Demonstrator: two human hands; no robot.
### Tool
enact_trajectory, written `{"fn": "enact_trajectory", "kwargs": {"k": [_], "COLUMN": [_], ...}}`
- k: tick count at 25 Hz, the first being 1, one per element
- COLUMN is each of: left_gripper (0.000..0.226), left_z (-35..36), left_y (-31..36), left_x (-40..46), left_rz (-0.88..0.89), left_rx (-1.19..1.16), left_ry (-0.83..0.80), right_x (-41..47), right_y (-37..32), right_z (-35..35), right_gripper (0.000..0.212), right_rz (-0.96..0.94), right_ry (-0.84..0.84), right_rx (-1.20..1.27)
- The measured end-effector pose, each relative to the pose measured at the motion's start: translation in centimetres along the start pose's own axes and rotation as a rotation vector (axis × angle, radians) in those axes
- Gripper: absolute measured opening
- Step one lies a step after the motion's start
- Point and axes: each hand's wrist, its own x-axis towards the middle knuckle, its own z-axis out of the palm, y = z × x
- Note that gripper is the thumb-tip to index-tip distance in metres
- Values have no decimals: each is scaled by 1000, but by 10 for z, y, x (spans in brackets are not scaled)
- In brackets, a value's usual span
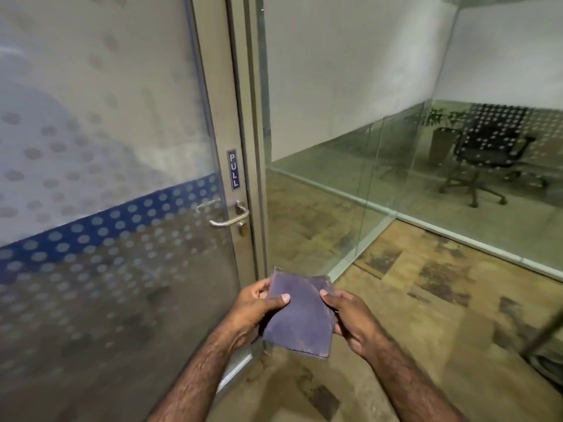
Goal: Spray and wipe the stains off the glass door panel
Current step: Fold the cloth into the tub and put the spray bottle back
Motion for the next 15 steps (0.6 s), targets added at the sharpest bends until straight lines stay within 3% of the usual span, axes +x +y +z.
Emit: {"fn": "enact_trajectory", "kwargs": {"k": [3,5,10,15], "left_gripper": [92,107,95,59], "left_z": [47,85,193,301], "left_y": [-12,-25,-59,-101], "left_x": [18,29,44,51], "left_rz": [-2,0,96,217], "left_rx": [152,239,569,707], "left_ry": [-87,-170,-345,-410], "right_x": [-15,-29,-76,-125], "right_y": [2,7,20,40], "right_z": [-68,-114,-224,-321], "right_gripper": [23,34,85,73], "right_rz": [-13,-36,-148,-183], "right_ry": [74,166,215,290], "right_rx": [65,143,-56,-327]}}
